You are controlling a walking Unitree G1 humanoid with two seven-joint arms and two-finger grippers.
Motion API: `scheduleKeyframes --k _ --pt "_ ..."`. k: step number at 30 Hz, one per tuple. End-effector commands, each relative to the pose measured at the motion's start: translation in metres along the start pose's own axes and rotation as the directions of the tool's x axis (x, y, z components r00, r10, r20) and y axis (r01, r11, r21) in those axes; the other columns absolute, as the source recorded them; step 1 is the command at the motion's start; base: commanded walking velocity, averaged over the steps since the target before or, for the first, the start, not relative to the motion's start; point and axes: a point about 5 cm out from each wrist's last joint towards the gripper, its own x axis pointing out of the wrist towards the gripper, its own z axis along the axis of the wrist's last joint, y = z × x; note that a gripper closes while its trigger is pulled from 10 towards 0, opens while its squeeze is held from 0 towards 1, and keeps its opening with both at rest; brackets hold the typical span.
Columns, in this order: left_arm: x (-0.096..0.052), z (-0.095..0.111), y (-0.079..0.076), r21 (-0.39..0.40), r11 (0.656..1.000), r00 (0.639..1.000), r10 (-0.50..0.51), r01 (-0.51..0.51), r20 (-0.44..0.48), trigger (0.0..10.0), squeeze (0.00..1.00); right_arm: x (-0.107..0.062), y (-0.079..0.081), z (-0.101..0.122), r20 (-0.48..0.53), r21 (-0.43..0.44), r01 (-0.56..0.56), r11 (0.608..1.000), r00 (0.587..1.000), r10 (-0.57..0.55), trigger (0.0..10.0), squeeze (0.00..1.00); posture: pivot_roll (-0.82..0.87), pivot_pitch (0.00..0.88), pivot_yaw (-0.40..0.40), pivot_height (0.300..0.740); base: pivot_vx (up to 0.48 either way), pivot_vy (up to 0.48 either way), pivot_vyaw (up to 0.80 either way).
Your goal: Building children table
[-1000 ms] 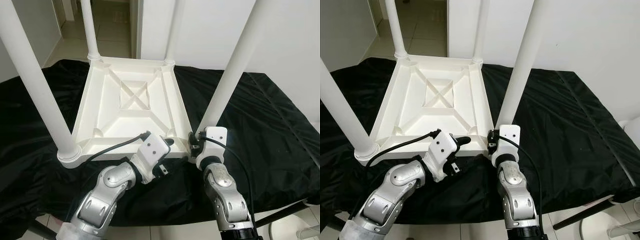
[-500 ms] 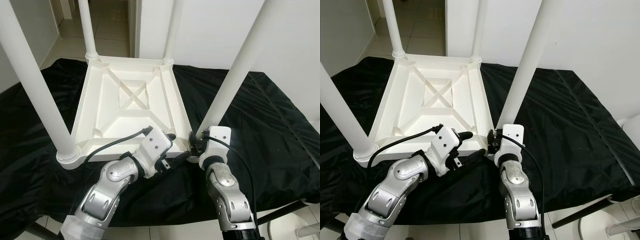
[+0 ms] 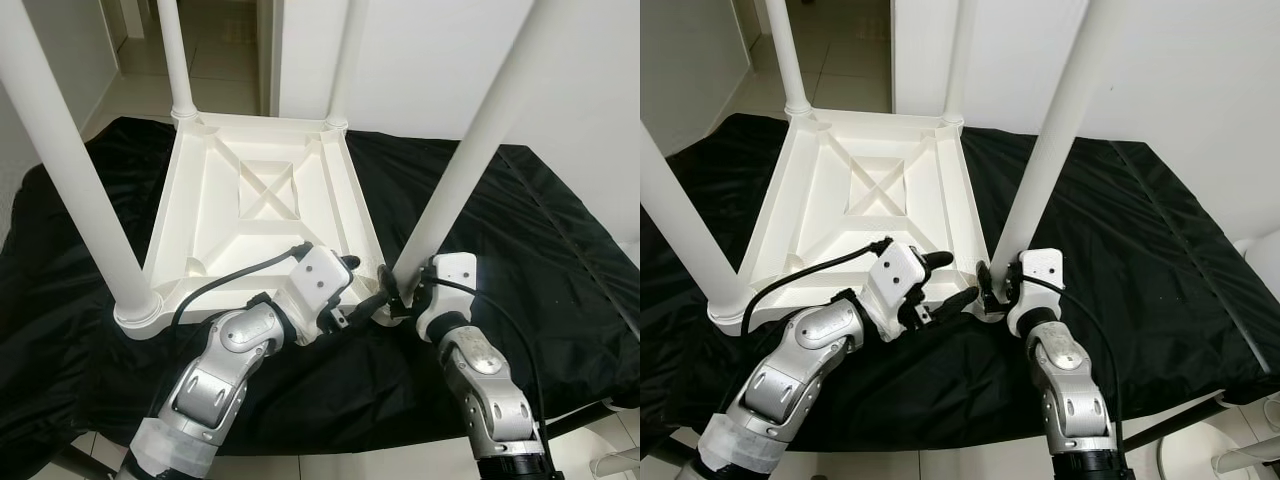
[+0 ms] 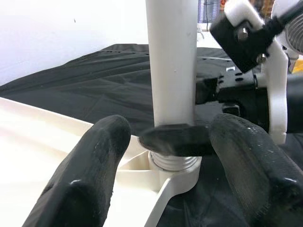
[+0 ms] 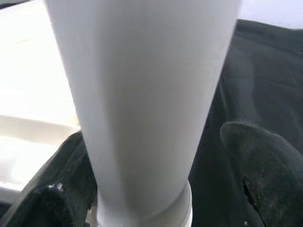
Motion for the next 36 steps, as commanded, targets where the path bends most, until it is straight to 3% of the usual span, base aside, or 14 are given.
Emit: scheduleKeyframes --k 1,4,9,12,13,15,16,17,22,31,32,33,36 --pt "0.001 -0.001 0.001 0.001 1.000 1.000 0.030 -0.030 -0.004 10.0 0.00 0.001 -0.007 -0.002 0.002 -0.005 -0.053 0.999 0.999 0.053 10.0 0.00 -0.01 0.015 -0.102 0.740 0.000 0.000 0.00" --pt "0.000 -0.001 -0.001 -0.005 1.000 1.000 0.002 -0.002 -0.007 10.0 0.00 0.006 -0.011 0.000 0.006 -0.067 -0.191 0.979 0.981 0.192 10.0 0.00 -0.01 0.018 -0.091 0.740 0.000 0.000 0.00" --pt "0.000 -0.001 -0.002 -0.008 1.000 1.000 -0.018 0.018 -0.005 10.0 0.00 0.009 -0.013 0.002 0.009 -0.087 -0.248 0.965 0.968 0.250 10.0 0.00 -0.01 0.018 -0.089 0.740 0.000 0.000 0.00" --pt "-0.002 -0.002 -0.006 -0.017 0.997 0.997 -0.072 0.072 -0.016 10.0 0.00 0.019 -0.020 0.005 -0.025 -0.145 -0.366 0.919 0.930 0.366 10.0 0.00 -0.01 0.014 -0.095 0.740 0.000 0.000 0.00" --pt "-0.002 -0.003 -0.008 -0.014 0.996 0.996 -0.084 0.083 -0.022 10.0 0.00 0.021 -0.021 0.004 -0.044 -0.161 -0.389 0.907 0.921 0.387 5.8 0.00 -0.01 0.014 -0.096 0.740 0.000 0.000 0.00" --pt "-0.002 -0.004 -0.009 -0.011 0.996 0.996 -0.089 0.088 -0.026 10.0 0.00 0.022 -0.022 0.003 -0.055 -0.168 -0.400 0.901 0.917 0.396 5.8 0.00 -0.01 0.014 -0.096 0.740 0.000 0.000 0.00" --pt "-0.002 -0.004 -0.010 -0.007 0.996 0.995 -0.090 0.090 -0.031 10.0 0.00 0.024 -0.024 0.002 -0.066 -0.173 -0.408 0.896 0.913 0.403 1.1 0.00 -0.01 0.011 -0.102 0.740 0.000 0.000 0.00" --pt "-0.002 -0.005 -0.011 -0.005 0.996 0.995 -0.091 0.091 -0.033 10.0 0.00 0.025 -0.025 0.000 -0.083 -0.177 -0.421 0.890 0.907 0.413 0.0 0.00 -0.01 0.008 -0.105 0.740 0.000 0.000 0.00" --pt "0.002 -0.008 -0.011 0.006 0.997 0.997 -0.071 0.071 -0.043 10.0 0.00 0.026 -0.025 -0.007 -0.121 -0.185 -0.468 0.864 0.883 0.453 0.0 0.00 -0.02 0.000 -0.117 0.740 0.000 0.000 0.00" --pt "0.010 -0.005 -0.005 0.026 0.998 0.998 -0.051 0.052 -0.034 10.0 0.00 0.023 -0.025 -0.013 -0.125 -0.156 -0.501 0.851 0.865 0.486 0.0 0.00 -0.05 0.000 -0.101 0.740 0.000 0.000 0.00" --pt "0.011 -0.004 -0.005 0.027 0.998 0.998 -0.054 0.055 -0.029 10.0 0.00 0.022 -0.026 -0.013 -0.114 -0.146 -0.491 0.859 0.871 0.479 10.0 0.00 -0.05 0.000 -0.096 0.740 0.000 0.000 0.00" --pt "0.011 -0.004 -0.005 0.027 0.998 0.998 -0.054 0.055 -0.029 10.0 0.00 0.022 -0.026 -0.013 -0.114 -0.146 -0.491 0.859 0.871 0.479 10.0 0.00 -0.05 0.000 -0.096 0.740 0.000 0.000 0.00" --pt "0.010 -0.005 -0.004 0.042 0.997 0.998 -0.062 0.063 -0.028 10.0 0.00 0.018 -0.025 -0.013 -0.058 -0.056 -0.402 0.914 0.915 0.399 10.0 0.00 -0.06 0.000 -0.088 0.740 0.000 0.000 0.00"
